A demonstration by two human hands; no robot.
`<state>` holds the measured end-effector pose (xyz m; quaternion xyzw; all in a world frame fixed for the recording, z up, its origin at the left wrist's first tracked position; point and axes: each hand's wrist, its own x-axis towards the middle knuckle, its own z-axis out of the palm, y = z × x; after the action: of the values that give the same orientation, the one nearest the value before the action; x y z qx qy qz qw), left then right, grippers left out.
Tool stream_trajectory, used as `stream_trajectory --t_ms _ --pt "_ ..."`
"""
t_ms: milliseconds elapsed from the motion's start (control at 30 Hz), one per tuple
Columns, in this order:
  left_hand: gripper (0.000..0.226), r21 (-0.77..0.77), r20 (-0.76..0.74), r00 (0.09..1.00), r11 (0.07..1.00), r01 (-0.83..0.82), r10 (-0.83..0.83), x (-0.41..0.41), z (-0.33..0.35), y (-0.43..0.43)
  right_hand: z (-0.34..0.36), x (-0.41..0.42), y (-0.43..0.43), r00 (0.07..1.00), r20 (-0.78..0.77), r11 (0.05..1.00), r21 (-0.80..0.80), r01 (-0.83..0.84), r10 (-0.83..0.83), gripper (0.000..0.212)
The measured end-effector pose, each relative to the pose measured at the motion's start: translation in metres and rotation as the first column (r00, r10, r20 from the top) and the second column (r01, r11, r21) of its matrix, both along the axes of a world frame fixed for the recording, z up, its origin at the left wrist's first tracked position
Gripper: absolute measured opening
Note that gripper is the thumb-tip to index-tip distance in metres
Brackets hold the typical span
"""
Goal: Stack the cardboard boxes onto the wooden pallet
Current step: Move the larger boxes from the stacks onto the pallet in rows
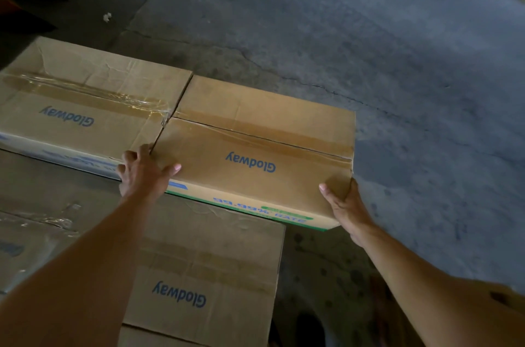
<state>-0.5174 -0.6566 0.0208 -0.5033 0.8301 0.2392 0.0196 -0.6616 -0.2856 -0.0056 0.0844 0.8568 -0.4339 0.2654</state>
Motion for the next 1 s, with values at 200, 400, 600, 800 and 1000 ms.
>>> stream_trajectory --t_ms 200,400,600,800,1000 --pt "0.077 -0.024 0.075 0.997 1.0 -0.013 0.014 -0.004 0.002 0.006 -0.001 -0.004 0.0 0.999 0.041 0.997 0.062 -0.037 0.035 0.092" --pt "0.073 -0.195 0.055 0.998 0.98 0.026 -0.016 -0.014 0.012 0.026 0.004 -0.001 0.006 0.99 0.0 0.979 0.147 -0.141 0.143 0.094" --pt "0.056 -0.231 -0.166 0.919 0.92 0.317 -0.359 -0.023 0.029 0.1 0.033 0.022 0.05 0.994 -0.077 0.975 0.213 -0.058 0.076 0.104" --pt "0.052 -0.143 -0.29 0.742 0.794 0.59 -0.604 -0.045 0.067 0.241 0.089 0.052 0.169 0.973 -0.232 0.952 0.3 0.06 0.012 0.094" --pt "0.058 -0.221 -0.268 0.482 0.54 0.812 -0.834 -0.028 0.106 0.415 0.138 0.145 0.339 0.912 -0.372 0.892 0.335 0.303 -0.17 0.082"
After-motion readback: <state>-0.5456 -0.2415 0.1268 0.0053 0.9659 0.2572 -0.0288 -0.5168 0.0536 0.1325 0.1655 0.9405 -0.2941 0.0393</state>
